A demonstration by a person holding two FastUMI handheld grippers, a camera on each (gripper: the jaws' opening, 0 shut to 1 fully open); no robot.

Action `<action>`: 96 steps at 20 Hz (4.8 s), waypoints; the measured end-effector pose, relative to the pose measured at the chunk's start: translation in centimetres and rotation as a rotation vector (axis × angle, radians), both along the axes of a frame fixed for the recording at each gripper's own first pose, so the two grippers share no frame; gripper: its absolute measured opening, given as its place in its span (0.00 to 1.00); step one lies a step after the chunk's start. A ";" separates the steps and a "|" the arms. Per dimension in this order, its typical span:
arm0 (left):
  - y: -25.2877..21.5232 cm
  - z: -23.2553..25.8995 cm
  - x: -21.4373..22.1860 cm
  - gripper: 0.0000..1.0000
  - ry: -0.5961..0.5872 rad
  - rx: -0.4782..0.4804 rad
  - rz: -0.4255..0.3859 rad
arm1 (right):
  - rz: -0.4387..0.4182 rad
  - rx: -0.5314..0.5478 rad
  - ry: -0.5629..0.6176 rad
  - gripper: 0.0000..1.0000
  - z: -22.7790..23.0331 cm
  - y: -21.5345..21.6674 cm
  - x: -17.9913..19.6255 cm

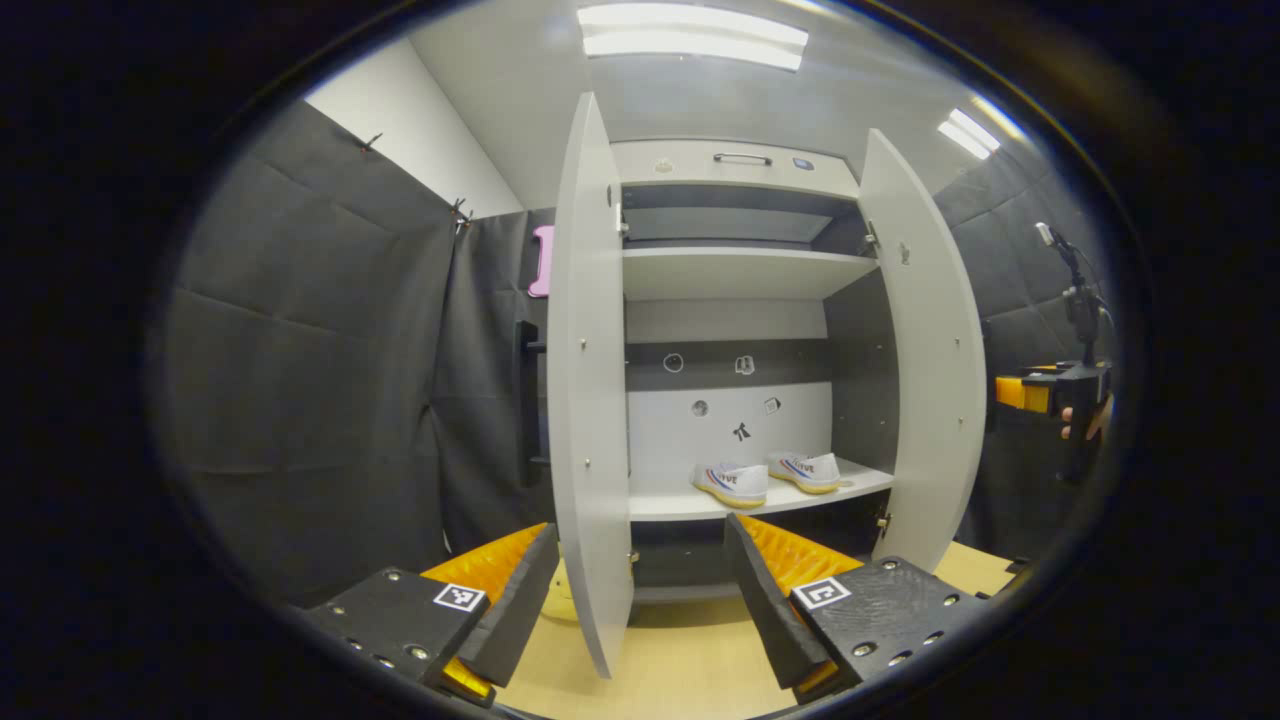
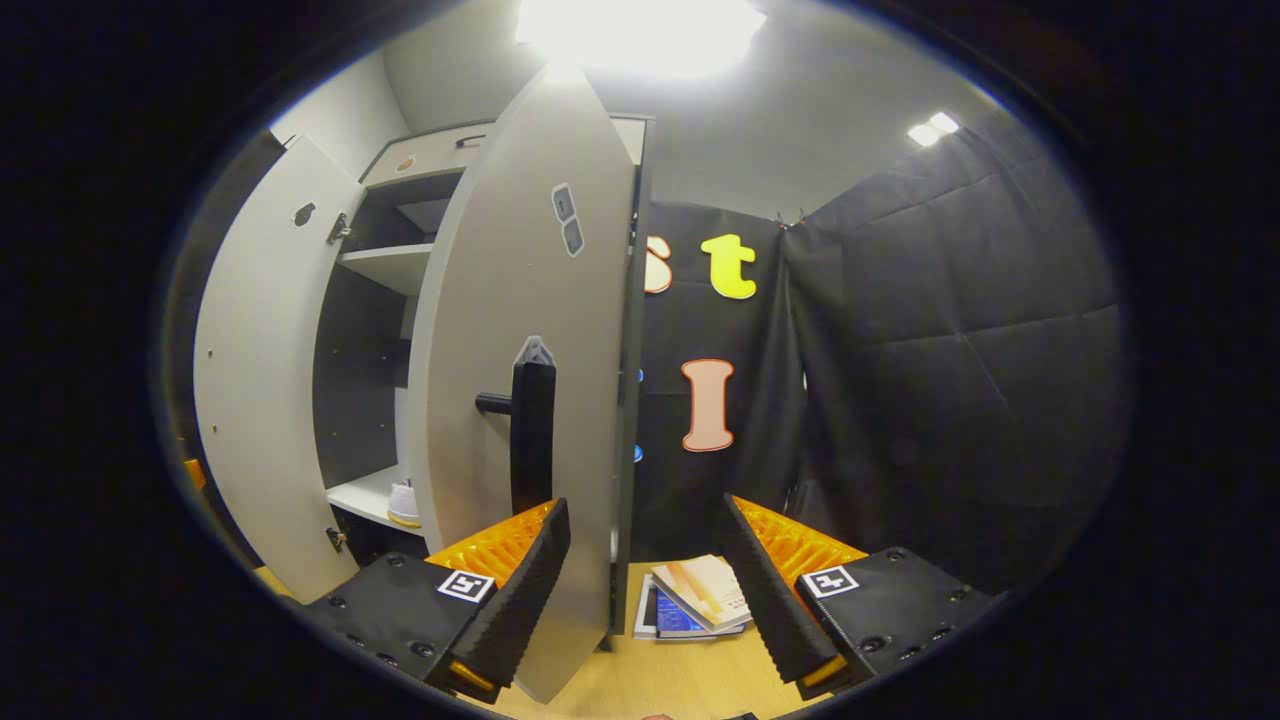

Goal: Grab one shoe with the right hand and put it into the shoe cabinet, grab the other shoe with the left hand and put it into the shoe cabinet; then close the right door with the right hand and the left door with the left hand.

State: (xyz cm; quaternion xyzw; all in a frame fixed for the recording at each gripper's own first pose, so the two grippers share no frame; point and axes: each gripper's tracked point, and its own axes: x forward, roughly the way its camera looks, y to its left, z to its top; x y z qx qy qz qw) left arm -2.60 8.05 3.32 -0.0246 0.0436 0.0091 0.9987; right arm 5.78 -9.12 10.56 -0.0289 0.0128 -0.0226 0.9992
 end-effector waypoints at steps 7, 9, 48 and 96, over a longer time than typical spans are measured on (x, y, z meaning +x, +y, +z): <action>4.9 0.9 -0.7 0.94 -0.006 0.024 0.121 | 0.156 0.030 -0.009 0.96 0.6 4.8 0.7; 7.0 1.5 -0.3 0.94 -0.014 0.035 0.171 | 0.172 0.035 -0.033 0.99 1.0 5.0 0.1; -4.5 1.4 13.5 0.89 -0.008 0.049 -0.031 | 0.068 0.026 0.071 0.99 -5.5 -2.3 -1.5; 2.3 4.6 -4.6 0.89 -0.057 0.055 -0.034 | 0.104 0.044 -0.064 0.99 0.4 4.3 -12.3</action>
